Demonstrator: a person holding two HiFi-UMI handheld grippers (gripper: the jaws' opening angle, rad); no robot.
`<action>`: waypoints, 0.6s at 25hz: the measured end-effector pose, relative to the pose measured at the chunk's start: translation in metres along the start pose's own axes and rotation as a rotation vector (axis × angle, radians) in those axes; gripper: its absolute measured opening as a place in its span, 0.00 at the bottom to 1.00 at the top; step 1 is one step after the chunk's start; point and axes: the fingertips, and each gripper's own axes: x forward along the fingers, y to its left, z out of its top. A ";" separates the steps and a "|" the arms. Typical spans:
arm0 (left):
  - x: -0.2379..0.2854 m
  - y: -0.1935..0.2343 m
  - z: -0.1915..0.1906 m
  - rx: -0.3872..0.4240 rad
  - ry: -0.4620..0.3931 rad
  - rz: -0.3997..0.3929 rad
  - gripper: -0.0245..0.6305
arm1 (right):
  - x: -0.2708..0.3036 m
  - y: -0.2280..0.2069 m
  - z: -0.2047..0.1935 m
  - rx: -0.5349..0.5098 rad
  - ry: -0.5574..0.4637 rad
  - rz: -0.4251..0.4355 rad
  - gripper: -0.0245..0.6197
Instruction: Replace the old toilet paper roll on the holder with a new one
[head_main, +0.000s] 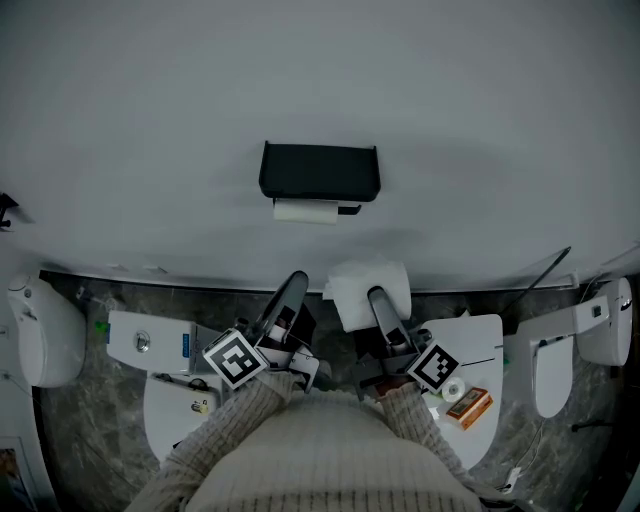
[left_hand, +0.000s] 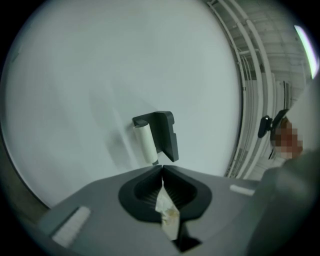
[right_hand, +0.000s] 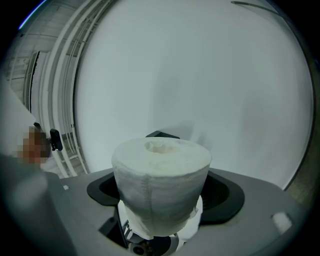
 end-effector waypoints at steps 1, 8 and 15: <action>0.002 0.002 0.002 -0.026 0.000 -0.002 0.03 | 0.001 0.001 0.000 -0.001 -0.005 -0.002 0.71; 0.021 0.007 0.014 -0.105 0.020 -0.045 0.03 | 0.006 -0.004 0.000 0.006 -0.034 -0.025 0.71; 0.042 0.010 0.027 -0.172 -0.021 -0.069 0.13 | 0.012 -0.007 0.012 -0.017 -0.044 -0.030 0.71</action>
